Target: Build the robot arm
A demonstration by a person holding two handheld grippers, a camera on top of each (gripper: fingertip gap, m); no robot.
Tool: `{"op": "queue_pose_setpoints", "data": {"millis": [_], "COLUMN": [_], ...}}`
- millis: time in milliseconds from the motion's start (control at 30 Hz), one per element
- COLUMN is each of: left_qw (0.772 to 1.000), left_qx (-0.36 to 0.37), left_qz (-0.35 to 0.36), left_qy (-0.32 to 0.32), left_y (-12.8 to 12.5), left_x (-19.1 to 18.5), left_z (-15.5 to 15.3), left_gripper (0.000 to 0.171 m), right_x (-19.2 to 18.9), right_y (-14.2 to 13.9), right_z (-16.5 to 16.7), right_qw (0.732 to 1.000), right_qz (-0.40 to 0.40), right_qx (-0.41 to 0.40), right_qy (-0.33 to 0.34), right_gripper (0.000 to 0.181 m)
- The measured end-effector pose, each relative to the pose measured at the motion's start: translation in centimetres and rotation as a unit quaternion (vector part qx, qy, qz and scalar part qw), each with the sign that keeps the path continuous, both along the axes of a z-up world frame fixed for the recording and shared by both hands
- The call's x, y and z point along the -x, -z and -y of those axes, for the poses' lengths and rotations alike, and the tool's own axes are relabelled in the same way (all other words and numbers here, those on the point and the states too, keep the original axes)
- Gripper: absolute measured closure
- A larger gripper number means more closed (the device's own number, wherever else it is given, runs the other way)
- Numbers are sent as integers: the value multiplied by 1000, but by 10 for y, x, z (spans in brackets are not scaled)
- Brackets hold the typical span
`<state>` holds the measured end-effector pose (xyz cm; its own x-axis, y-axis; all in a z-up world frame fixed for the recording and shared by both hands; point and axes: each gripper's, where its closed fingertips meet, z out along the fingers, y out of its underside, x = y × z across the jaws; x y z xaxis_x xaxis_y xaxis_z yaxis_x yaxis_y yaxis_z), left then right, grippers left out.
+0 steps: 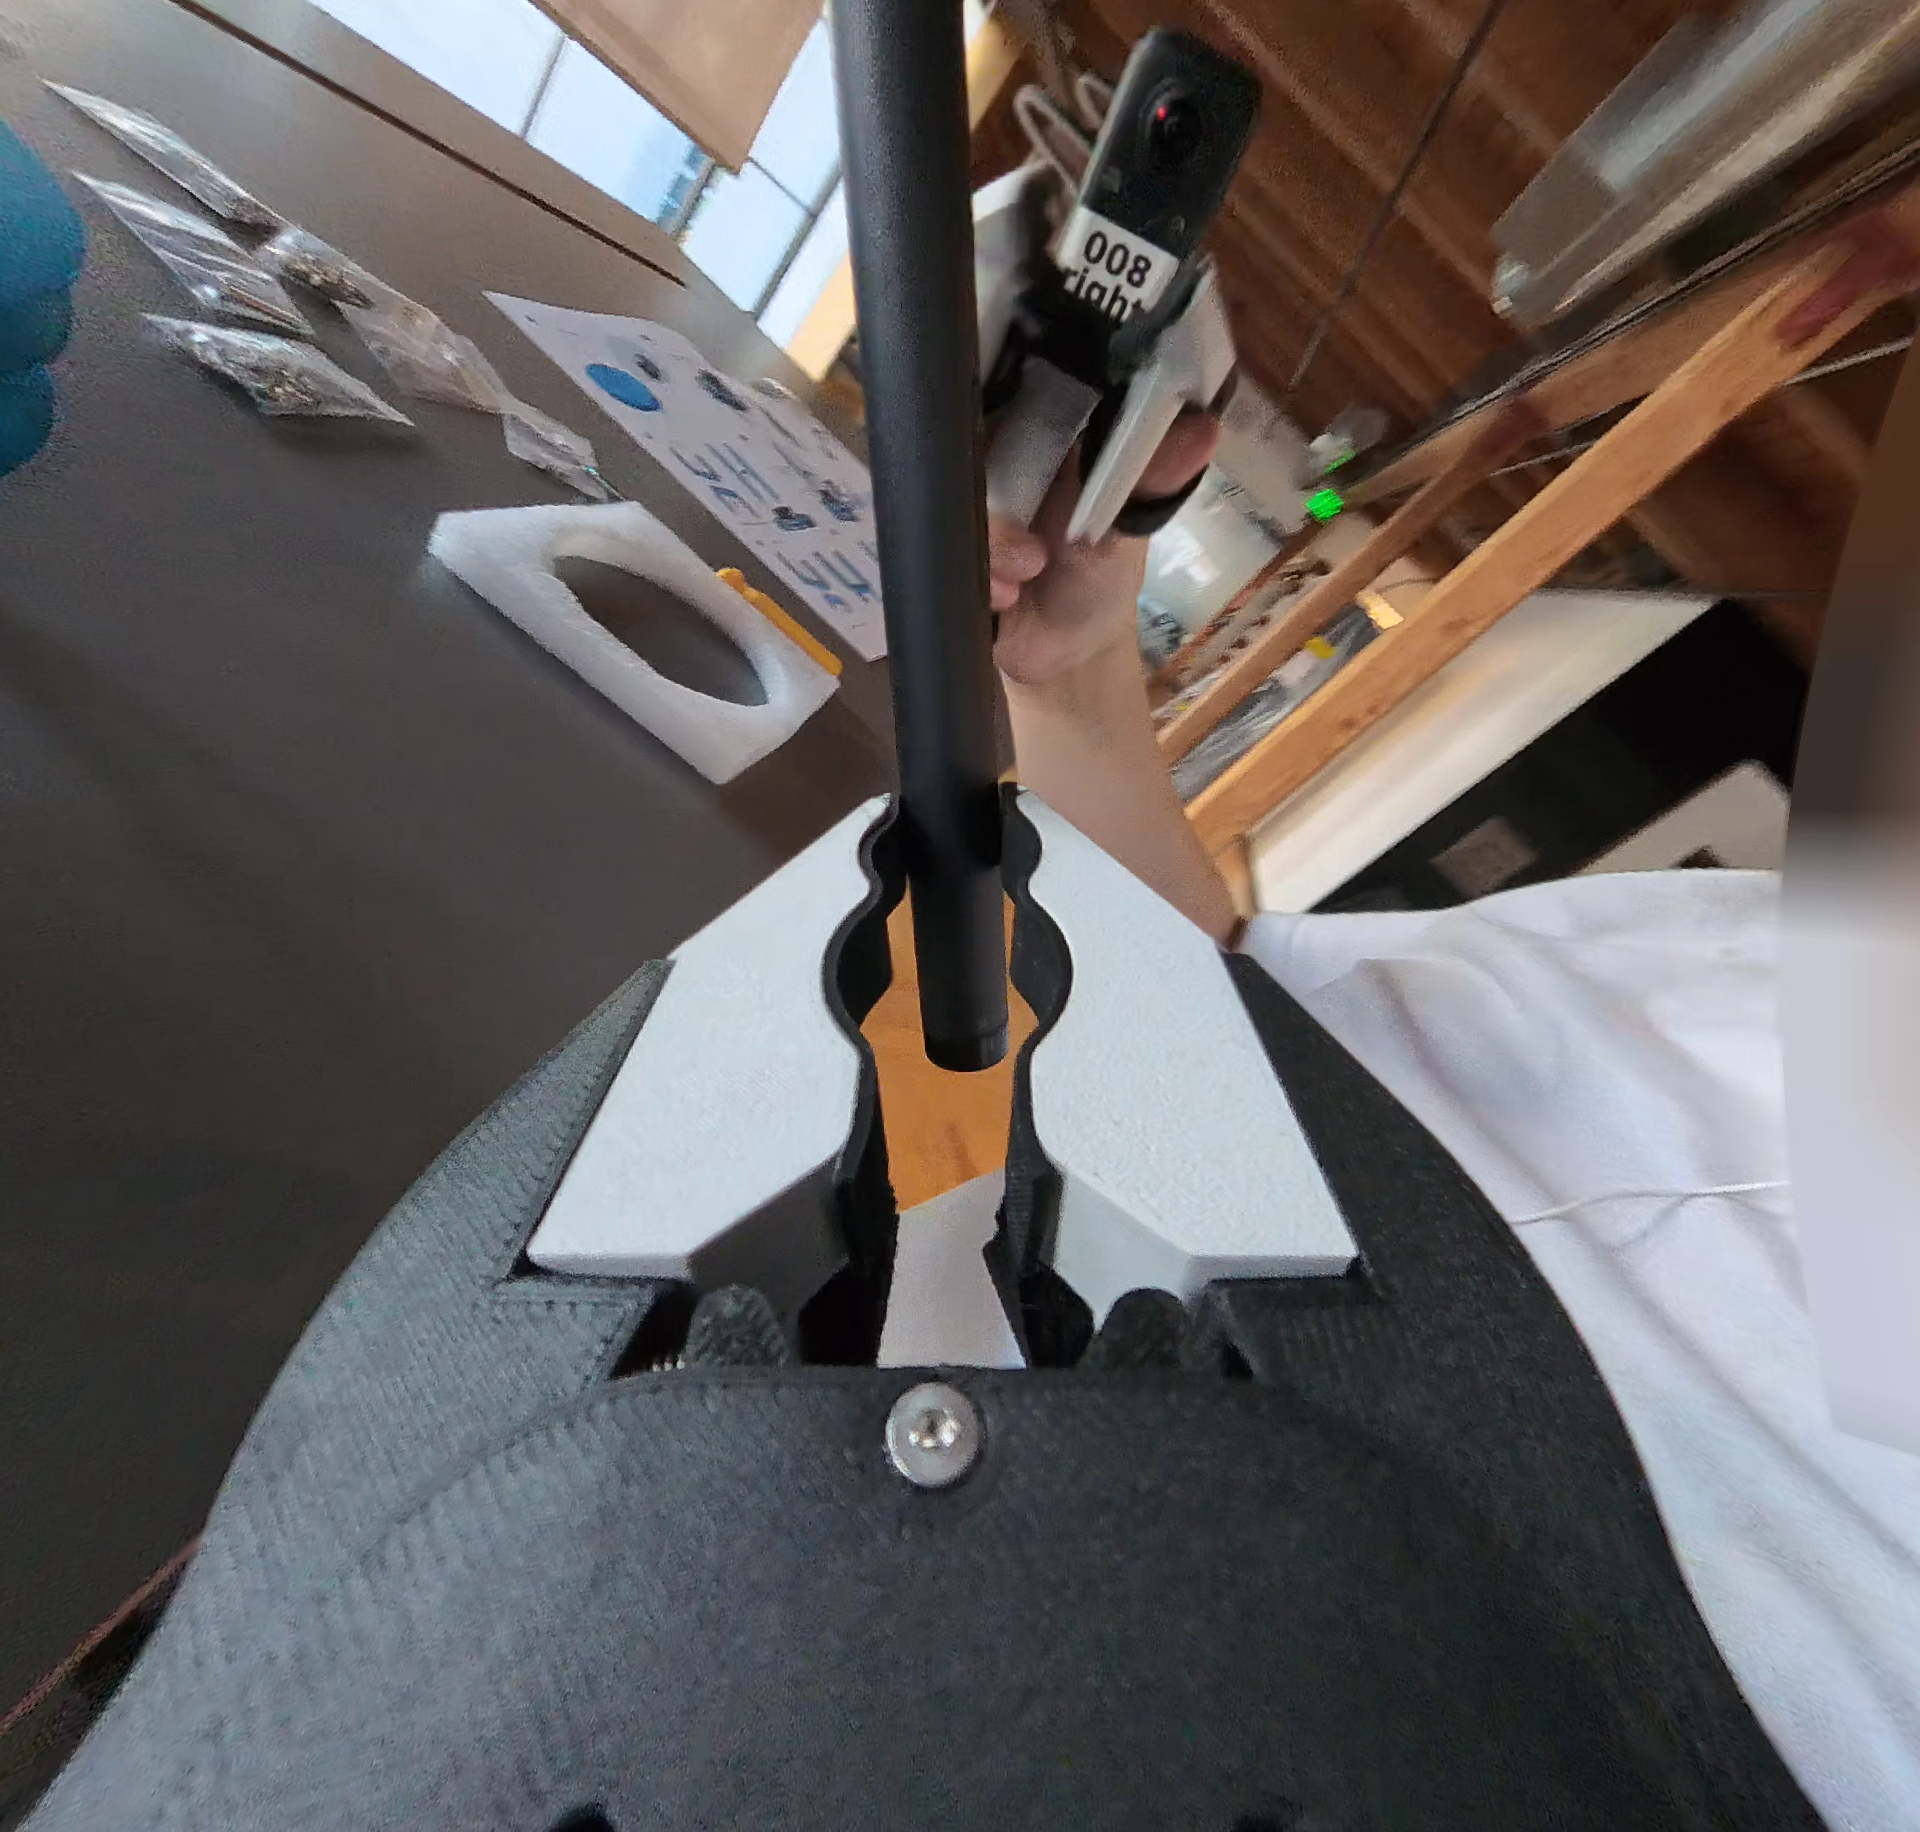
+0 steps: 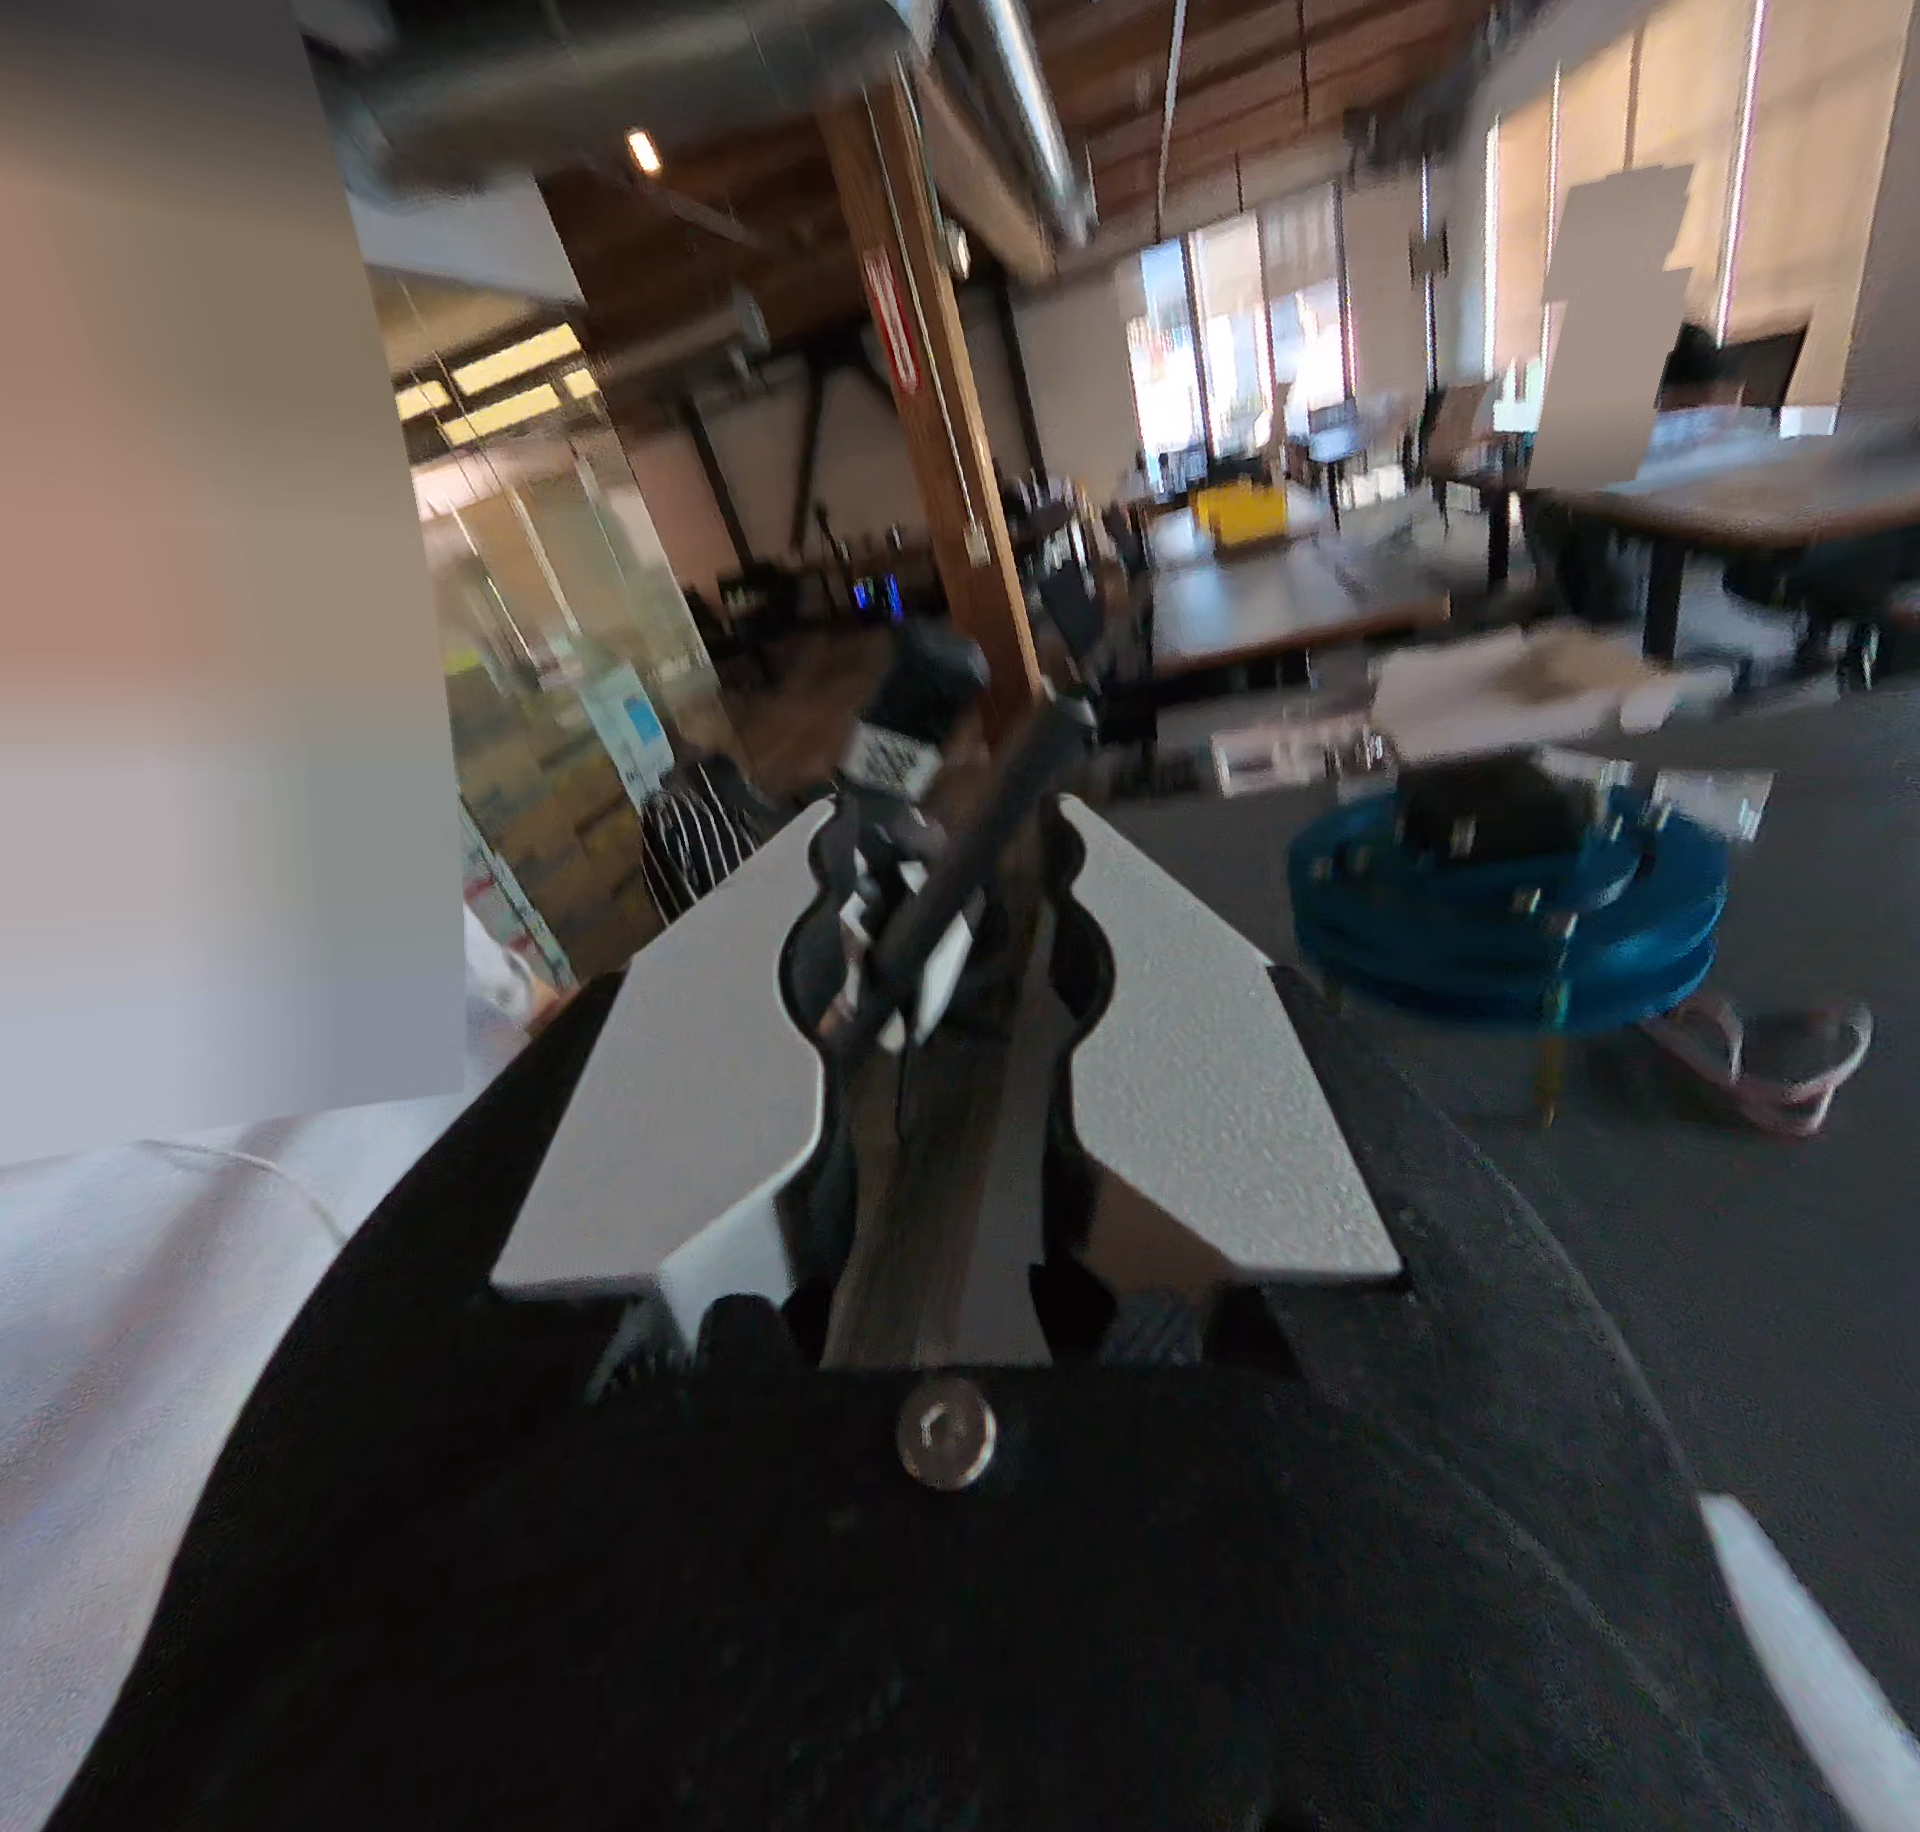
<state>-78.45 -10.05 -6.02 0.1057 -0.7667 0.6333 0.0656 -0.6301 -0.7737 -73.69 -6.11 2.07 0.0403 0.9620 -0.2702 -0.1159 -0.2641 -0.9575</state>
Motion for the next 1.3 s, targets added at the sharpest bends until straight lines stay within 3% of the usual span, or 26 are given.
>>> {"op": "queue_pose_setpoints", "data": {"millis": [67,133,233,267,433,533,600,700,1000,1133,1300], "left_qw": [999,999,998,998,998,999,1000,999,988,985,985], "left_qx": [-19,-23,-24,-27,-34,-7,21,46,136,141,153], "left_qz": [-27,-40,-58,-58,-36,-19,-11,-2,-20,-49,-31], "left_qy": [-17,-23,-26,-28,-34,-28,4,16,68,85,72], "left_y": [3,6,13,14,16,22,26,31,40,42,39], "left_x": [-4,-9,-13,-14,-13,-18,-28,-32,-36,-36,-30], "left_z": [5,11,19,22,31,31,37,38,49,53,48], "left_gripper": [156,156,156,156,156,131,127,163,164,155,161], "right_x": [27,49,62,62,72,77,79,78,75,73,72], "right_y": [34,44,39,42,46,52,59,64,79,79,73], "right_z": [4,25,25,24,34,32,28,35,37,40,38], "right_qw": [998,994,989,988,973,967,969,964,949,953,955], "right_qz": [60,68,47,58,39,45,59,65,66,73,54], "right_qx": [22,62,117,119,196,224,222,231,274,252,245], "right_qy": [-2,-65,-80,-80,-118,-111,-91,-111,-140,-153,-156], "right_gripper": [136,129,147,163,166,166,166,166,165,166,166]}}
